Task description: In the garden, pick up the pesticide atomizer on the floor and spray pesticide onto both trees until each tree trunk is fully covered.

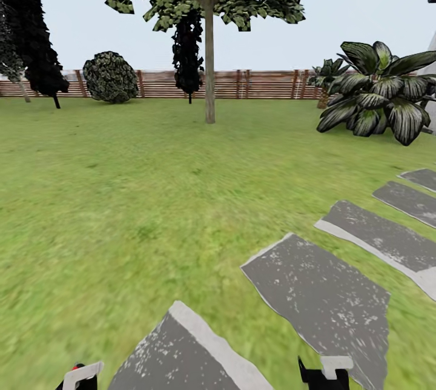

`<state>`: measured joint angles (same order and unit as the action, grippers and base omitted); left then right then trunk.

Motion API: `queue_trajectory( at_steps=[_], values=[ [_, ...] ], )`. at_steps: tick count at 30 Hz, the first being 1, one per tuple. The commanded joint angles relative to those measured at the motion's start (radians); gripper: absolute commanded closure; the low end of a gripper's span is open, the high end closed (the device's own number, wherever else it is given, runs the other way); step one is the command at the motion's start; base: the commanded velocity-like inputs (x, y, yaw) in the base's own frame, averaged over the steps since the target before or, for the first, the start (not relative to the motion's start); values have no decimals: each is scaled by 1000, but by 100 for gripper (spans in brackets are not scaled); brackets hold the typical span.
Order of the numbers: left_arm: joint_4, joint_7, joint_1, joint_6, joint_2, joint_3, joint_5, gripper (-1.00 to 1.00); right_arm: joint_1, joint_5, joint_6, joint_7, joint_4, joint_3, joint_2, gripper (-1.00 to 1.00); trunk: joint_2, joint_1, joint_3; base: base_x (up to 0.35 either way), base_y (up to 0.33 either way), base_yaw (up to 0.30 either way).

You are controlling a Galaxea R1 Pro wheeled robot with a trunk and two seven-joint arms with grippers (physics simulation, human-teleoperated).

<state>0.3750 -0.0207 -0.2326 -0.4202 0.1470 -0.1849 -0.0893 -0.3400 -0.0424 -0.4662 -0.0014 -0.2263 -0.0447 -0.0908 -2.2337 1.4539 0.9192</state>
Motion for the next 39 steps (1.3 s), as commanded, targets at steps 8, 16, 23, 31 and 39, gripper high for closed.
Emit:
queue_trajectory(
  at_steps=[8, 16, 23, 31, 39],
  values=[
    [-1, 1, -1, -3, 0, 2, -9, 100, -1, -4, -3, 0, 1, -4, 0, -100, 0, 0, 1, 339, 0, 0],
    [-1, 1, -1, -3, 0, 2, -9, 100, -1, -4, -3, 0, 1, -4, 0, -100, 0, 0, 1, 339, 0, 0],
    [0, 1, -1, -5, 0, 2, -9, 100, -1, -4, -3, 0, 1, -4, 0, -100, 0, 0, 1, 339, 0, 0],
    [0, 1, -1, -5, 0, 2, -9, 100, -1, -4, -3, 0, 1, -4, 0, -100, 0, 0, 1, 339, 0, 0],
    [1, 1, -1, -5, 0, 2, -9, 100, -1, -4, -3, 0, 1, -4, 0, -100, 0, 0, 1, 339, 0, 0]
  ],
)
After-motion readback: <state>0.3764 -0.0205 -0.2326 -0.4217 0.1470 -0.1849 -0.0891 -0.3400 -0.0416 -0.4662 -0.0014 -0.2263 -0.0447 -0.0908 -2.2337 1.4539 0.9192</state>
